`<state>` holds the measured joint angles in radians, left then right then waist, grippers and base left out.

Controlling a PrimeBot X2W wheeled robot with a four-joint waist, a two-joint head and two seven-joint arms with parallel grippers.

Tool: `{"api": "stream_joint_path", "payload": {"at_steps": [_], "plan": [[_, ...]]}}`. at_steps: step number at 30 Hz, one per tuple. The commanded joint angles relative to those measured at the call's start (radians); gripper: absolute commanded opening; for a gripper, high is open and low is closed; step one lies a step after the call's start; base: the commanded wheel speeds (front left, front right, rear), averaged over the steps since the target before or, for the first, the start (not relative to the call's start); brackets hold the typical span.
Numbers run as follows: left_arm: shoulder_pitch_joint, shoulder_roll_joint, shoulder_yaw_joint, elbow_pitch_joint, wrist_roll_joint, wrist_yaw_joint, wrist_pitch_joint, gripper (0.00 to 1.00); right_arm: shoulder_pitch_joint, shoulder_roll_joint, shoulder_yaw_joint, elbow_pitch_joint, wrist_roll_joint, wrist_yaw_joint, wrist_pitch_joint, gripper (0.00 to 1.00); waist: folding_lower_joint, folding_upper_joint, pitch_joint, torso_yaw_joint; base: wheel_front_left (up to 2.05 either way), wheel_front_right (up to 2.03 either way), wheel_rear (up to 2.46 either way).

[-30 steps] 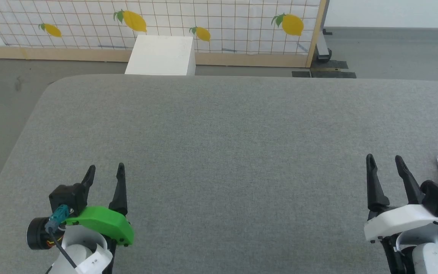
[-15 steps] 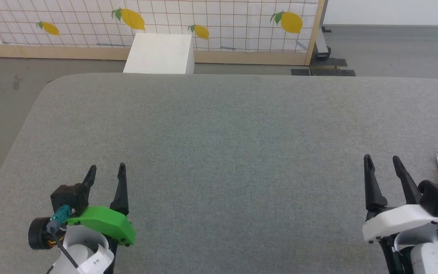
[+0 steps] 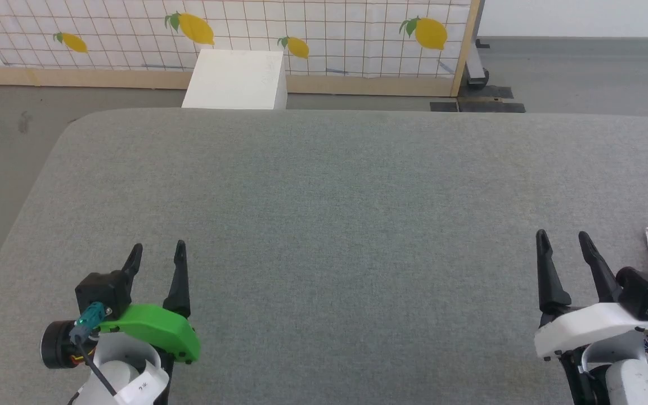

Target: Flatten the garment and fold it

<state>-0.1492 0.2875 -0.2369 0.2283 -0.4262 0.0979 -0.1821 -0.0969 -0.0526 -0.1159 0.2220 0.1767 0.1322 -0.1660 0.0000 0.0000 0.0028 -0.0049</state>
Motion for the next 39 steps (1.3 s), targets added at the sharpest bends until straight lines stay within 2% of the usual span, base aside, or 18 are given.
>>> {"api": "stream_joint_path", "payload": {"at_steps": [1,14,15,39], "plan": [[-0.012,0.009,-0.001,-0.001,-0.011,0.005,-0.008,1.0,-0.007,0.002,0.001,0.003,-0.001,-0.002,0.0,1.0,0.0,0.0,0.0,0.0,0.0,0.0,0.0],[-0.015,0.012,-0.009,-0.004,-0.018,0.01,-0.006,1.0,-0.009,0.002,-0.002,0.004,0.0,-0.002,0.0,1.0,0.0,0.0,0.003,-0.002,0.0,0.0,0.0],[0.0,0.004,-0.007,-0.002,-0.005,0.005,0.002,0.0,0.0,0.0,-0.001,0.002,0.0,0.0,0.0,0.0,0.0,0.0,0.003,-0.002,0.0,0.0,0.0],[0.025,-0.037,0.034,-0.04,0.068,-0.013,0.032,0.0,0.016,0.0,0.018,-0.035,-0.03,0.0,0.028,0.0,0.0,0.0,0.002,-0.001,0.0,0.0,0.0]]}}
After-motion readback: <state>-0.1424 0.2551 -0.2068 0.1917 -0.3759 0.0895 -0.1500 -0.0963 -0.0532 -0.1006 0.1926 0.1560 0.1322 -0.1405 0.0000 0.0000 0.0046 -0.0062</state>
